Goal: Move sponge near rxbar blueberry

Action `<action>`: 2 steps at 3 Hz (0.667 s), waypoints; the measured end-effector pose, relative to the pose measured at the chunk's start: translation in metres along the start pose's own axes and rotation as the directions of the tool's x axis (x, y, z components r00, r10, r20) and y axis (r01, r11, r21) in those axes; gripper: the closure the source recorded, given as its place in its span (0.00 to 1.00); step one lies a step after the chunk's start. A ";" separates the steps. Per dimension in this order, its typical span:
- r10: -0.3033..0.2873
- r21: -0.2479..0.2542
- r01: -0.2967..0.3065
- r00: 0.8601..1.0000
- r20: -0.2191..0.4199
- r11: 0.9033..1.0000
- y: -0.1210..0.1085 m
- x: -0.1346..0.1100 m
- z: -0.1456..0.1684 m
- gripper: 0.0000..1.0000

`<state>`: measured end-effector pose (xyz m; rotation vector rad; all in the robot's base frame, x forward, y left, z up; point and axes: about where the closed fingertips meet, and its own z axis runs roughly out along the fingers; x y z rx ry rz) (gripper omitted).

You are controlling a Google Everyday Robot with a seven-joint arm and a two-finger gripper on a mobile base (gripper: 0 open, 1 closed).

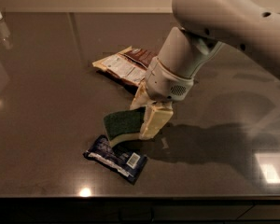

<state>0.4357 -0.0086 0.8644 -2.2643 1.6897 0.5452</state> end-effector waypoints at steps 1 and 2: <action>-0.002 0.003 0.002 1.000 -0.001 1.000 0.000 -0.001 0.000 0.00; -0.002 0.003 0.002 1.000 -0.001 1.000 0.000 -0.001 0.000 0.00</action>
Offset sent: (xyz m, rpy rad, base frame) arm -0.0003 0.0008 0.0007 0.0003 -0.0035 0.0004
